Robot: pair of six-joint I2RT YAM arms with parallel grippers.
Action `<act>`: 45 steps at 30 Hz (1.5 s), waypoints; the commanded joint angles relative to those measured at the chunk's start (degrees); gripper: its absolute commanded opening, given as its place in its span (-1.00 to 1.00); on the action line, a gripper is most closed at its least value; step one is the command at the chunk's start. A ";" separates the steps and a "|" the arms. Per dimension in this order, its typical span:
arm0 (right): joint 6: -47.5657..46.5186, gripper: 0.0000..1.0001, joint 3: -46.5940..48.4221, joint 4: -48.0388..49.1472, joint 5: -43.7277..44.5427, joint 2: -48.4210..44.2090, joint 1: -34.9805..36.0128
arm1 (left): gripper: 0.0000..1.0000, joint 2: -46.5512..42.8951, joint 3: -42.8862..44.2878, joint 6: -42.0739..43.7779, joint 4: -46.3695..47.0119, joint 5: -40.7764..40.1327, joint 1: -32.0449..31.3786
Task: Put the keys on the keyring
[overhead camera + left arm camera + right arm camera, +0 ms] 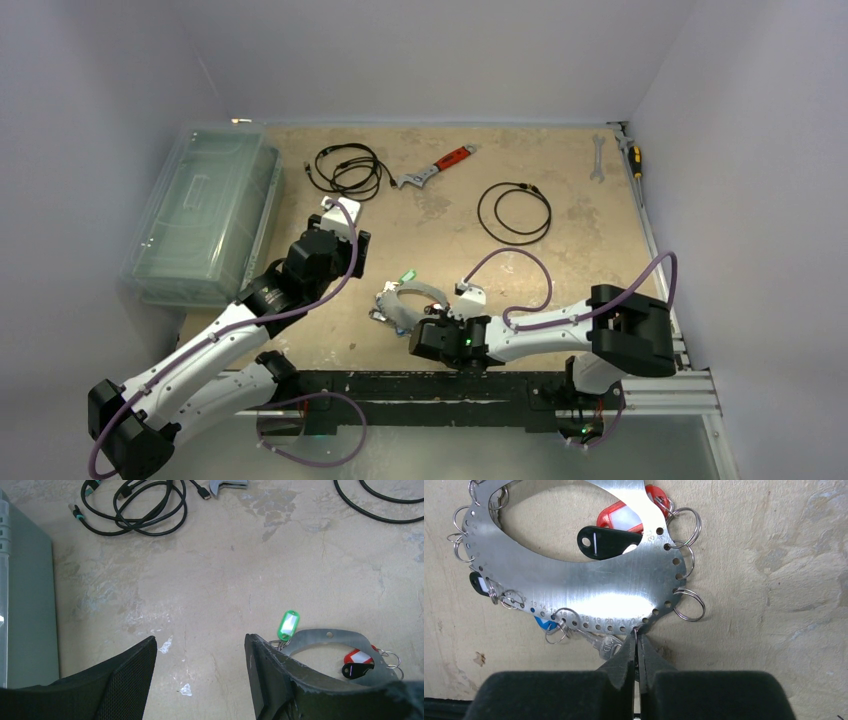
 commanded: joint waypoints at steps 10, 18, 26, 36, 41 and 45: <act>-1.74 -0.83 3.22 -5.05 4.27 -2.23 -0.16 | 0.28 -0.29 -0.01 0.58 1.32 0.53 0.17; -3.23 -1.00 2.37 -3.02 3.65 -2.11 -0.14 | 0.28 0.06 -0.02 0.73 1.19 0.48 0.29; -6.20 -1.00 3.21 -5.19 6.59 -6.90 -0.18 | 0.27 -1.02 0.17 1.54 1.89 4.06 0.23; -22.39 -1.00 4.41 1.90 8.07 -18.73 -4.21 | 0.27 -8.42 -1.39 0.78 9.03 23.26 0.21; -33.28 -1.00 3.23 9.73 3.00 -24.01 -10.18 | 0.28 -10.88 -4.06 -8.75 14.70 27.53 0.22; -40.08 -1.00 4.93 12.77 2.25 -25.80 -12.57 | 0.28 -10.56 -7.56 -19.86 20.66 29.26 0.21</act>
